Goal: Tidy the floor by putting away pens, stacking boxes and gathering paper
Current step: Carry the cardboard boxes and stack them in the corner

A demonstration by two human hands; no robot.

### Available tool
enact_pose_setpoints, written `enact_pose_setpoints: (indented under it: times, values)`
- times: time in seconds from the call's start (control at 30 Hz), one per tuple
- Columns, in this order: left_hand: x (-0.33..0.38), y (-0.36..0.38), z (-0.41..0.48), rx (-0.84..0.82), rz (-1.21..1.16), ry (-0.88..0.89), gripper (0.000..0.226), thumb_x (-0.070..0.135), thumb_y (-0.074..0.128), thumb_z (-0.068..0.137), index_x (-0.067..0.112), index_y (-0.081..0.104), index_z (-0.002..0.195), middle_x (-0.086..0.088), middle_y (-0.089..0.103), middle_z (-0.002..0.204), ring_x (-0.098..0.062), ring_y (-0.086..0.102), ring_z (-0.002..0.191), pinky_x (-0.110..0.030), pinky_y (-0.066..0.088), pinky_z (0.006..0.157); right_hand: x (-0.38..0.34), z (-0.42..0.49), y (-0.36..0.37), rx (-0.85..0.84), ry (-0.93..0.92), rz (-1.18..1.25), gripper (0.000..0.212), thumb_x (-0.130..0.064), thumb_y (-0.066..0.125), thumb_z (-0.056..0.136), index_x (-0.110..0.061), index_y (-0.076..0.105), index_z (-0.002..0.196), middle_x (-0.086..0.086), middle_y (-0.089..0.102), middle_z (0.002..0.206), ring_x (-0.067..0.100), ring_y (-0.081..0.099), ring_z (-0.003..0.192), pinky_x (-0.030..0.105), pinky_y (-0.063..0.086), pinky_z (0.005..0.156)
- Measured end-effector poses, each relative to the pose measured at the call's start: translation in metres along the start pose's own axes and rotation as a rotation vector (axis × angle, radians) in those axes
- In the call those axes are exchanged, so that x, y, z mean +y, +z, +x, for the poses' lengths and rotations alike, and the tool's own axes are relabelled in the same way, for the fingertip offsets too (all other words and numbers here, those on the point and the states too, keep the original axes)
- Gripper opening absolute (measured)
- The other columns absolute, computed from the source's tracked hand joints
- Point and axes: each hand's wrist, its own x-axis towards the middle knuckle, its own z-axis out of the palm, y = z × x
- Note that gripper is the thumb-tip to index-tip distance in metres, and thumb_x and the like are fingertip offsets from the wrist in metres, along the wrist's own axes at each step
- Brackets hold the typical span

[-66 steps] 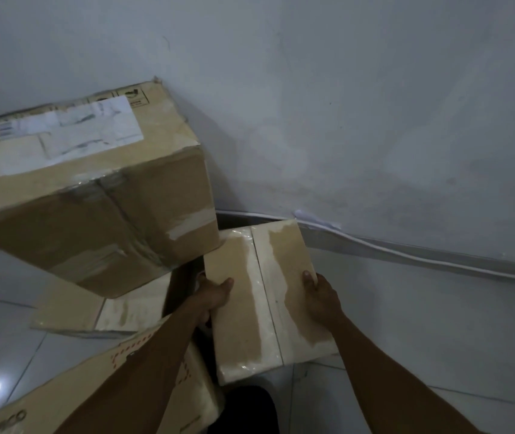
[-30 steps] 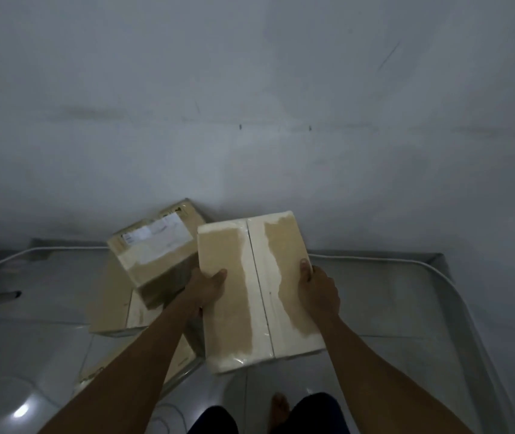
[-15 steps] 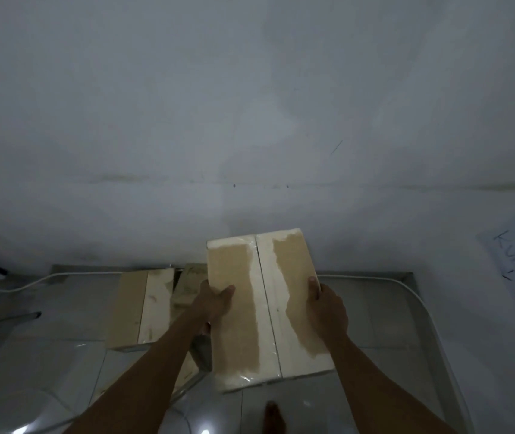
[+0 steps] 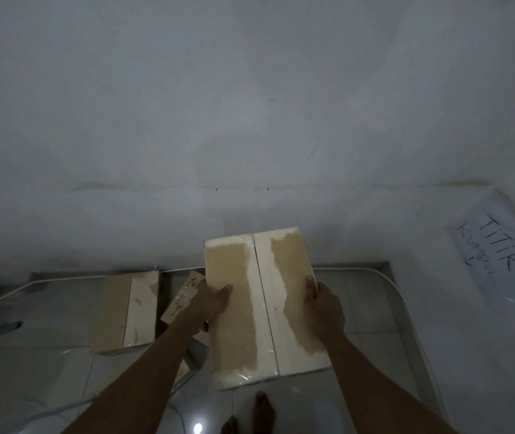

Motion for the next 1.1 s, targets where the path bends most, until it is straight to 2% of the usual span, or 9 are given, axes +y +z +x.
enact_pose_setpoints:
  times: [0.13, 0.3, 0.5, 0.6, 0.73, 0.83, 0.93, 1.0, 1.1]
  values:
    - [0.016, 0.009, -0.014, 0.0, 0.011, 0.006, 0.063, 0.047, 0.059, 0.087, 0.017, 0.031, 0.135, -0.008, 0.05, 0.129, -0.034, 0.052, 0.119, -0.05, 0.05, 0.09, 0.004, -0.004, -0.008, 0.03, 0.006, 0.037, 0.061, -0.058, 0.021, 0.095, -0.014, 0.063, 0.105, 0.005, 0.066, 0.086, 0.025, 0.062, 0.076, 0.034, 0.051, 0.071]
    - [0.028, 0.026, -0.017, -0.022, 0.041, 0.003, 0.067, 0.048, 0.056, 0.089, 0.018, 0.028, 0.142, -0.011, 0.048, 0.136, -0.036, 0.05, 0.121, -0.051, 0.047, 0.083, 0.017, -0.006, -0.023, 0.06, 0.041, 0.038, 0.06, -0.056, 0.023, 0.097, -0.011, 0.062, 0.105, 0.005, 0.061, 0.083, 0.024, 0.058, 0.073, 0.031, 0.045, 0.067]
    - [0.048, 0.06, -0.03, -0.045, 0.084, 0.048, 0.061, 0.041, 0.053, 0.093, 0.011, 0.032, 0.141, -0.014, 0.047, 0.138, -0.036, 0.05, 0.124, -0.049, 0.046, 0.094, 0.044, -0.003, -0.045, 0.087, 0.064, 0.064, 0.059, -0.056, 0.023, 0.097, -0.011, 0.062, 0.104, 0.004, 0.061, 0.083, 0.023, 0.058, 0.073, 0.031, 0.044, 0.066]
    - [0.052, 0.079, -0.027, -0.071, 0.086, 0.068, 0.066, 0.042, 0.054, 0.092, 0.01, 0.027, 0.143, -0.015, 0.045, 0.14, -0.036, 0.048, 0.126, -0.049, 0.045, 0.097, 0.062, 0.005, -0.055, 0.085, 0.059, 0.092, 0.061, -0.056, 0.023, 0.096, -0.01, 0.062, 0.102, 0.005, 0.063, 0.082, 0.021, 0.059, 0.07, 0.029, 0.045, 0.063]
    - [0.056, 0.117, -0.021, -0.072, 0.067, 0.036, 0.076, 0.049, 0.059, 0.087, 0.012, 0.023, 0.143, -0.013, 0.046, 0.138, -0.035, 0.05, 0.123, -0.048, 0.047, 0.094, 0.092, 0.022, -0.074, 0.097, 0.067, 0.097, 0.061, -0.057, 0.023, 0.096, -0.011, 0.063, 0.102, 0.007, 0.065, 0.086, 0.025, 0.062, 0.077, 0.034, 0.05, 0.071]
    - [0.059, 0.153, -0.013, -0.086, 0.081, 0.054, 0.084, 0.055, 0.062, 0.08, 0.011, 0.027, 0.142, -0.013, 0.049, 0.135, -0.032, 0.054, 0.118, -0.046, 0.051, 0.093, 0.12, 0.04, -0.091, 0.102, 0.094, 0.084, 0.06, -0.056, 0.023, 0.096, -0.012, 0.063, 0.104, 0.007, 0.065, 0.087, 0.025, 0.06, 0.076, 0.032, 0.047, 0.068]
    - [0.063, 0.191, -0.003, -0.069, 0.073, 0.05, 0.079, 0.048, 0.063, 0.083, 0.008, 0.028, 0.141, -0.012, 0.051, 0.132, -0.031, 0.056, 0.115, -0.046, 0.052, 0.092, 0.148, 0.059, -0.106, 0.106, 0.098, 0.062, 0.059, -0.055, 0.023, 0.097, -0.013, 0.063, 0.104, 0.006, 0.063, 0.084, 0.025, 0.059, 0.074, 0.031, 0.044, 0.066]
    - [0.065, 0.216, 0.008, -0.065, 0.086, 0.052, 0.082, 0.053, 0.064, 0.08, 0.01, 0.03, 0.141, -0.012, 0.053, 0.129, -0.031, 0.058, 0.111, -0.048, 0.053, 0.091, 0.167, 0.073, -0.115, 0.105, 0.11, 0.058, 0.059, -0.055, 0.023, 0.097, -0.012, 0.063, 0.104, 0.003, 0.06, 0.08, 0.022, 0.056, 0.07, 0.029, 0.043, 0.064]
    - [0.066, 0.247, 0.018, -0.081, 0.084, 0.047, 0.086, 0.058, 0.064, 0.076, 0.011, 0.03, 0.14, -0.012, 0.054, 0.13, -0.031, 0.059, 0.11, -0.05, 0.053, 0.09, 0.191, 0.091, -0.121, 0.131, 0.108, 0.059, 0.072, -0.066, 0.014, 0.09, -0.014, 0.063, 0.1, 0.003, 0.064, 0.081, 0.023, 0.061, 0.071, 0.034, 0.053, 0.066]
